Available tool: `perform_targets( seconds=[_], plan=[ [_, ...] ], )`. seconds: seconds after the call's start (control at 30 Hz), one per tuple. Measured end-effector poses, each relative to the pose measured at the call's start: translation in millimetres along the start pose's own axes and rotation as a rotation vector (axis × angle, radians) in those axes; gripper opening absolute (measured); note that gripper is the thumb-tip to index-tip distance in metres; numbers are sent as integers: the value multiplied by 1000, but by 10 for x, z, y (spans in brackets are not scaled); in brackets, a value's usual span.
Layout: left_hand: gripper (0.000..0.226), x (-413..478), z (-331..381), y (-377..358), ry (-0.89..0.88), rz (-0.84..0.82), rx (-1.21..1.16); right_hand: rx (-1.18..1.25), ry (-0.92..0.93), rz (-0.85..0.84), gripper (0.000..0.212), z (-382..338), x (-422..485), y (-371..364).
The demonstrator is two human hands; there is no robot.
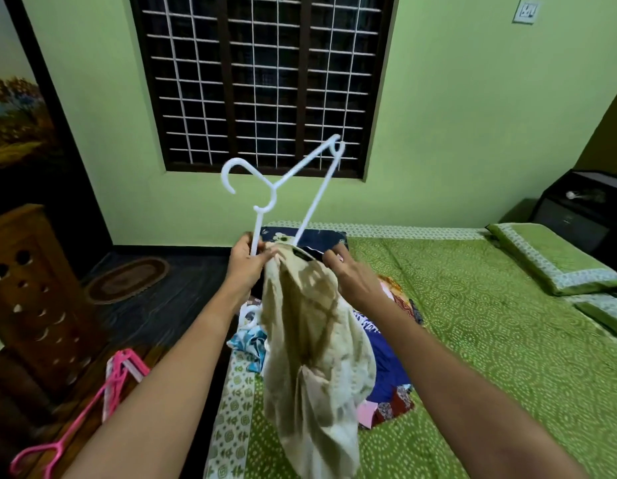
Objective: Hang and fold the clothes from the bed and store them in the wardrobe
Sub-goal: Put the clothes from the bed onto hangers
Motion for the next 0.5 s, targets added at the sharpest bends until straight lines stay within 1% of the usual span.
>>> perform_targets(
  seconds=[0.1, 0.17, 0.3, 0.37, 0.43, 0.5],
  plan=[
    [30, 38, 19, -19, 48, -51, 16, 51, 31, -73, 35, 40, -94, -146],
    [27, 34, 39, -72, 15, -110, 76, 116, 74, -120, 30, -98, -96, -253],
    [26, -33, 50, -126, -15, -124, 128, 369, 32, -260, 27, -520, -1, -467],
    [27, -50, 99, -127, -42, -123, 161, 488, -14, -246, 24, -678, 49, -472],
    [28, -44, 117, -87, -67, -119, 192, 628, -119, -179, 19, -703, 69, -475],
    [28, -31, 117, -43, -76, -119, 198, 674, -211, -128, 24, -662, 47, -500]
  ],
)
Point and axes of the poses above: each hand's wrist, its own x-axis towards the middle knuckle, its own y-axis out of the back of the hand, z = x × y, the point moved 10 cm from there along x, towards the middle knuckle, and after that the axes turned 8 degrees about z, right-handed, at the moved point
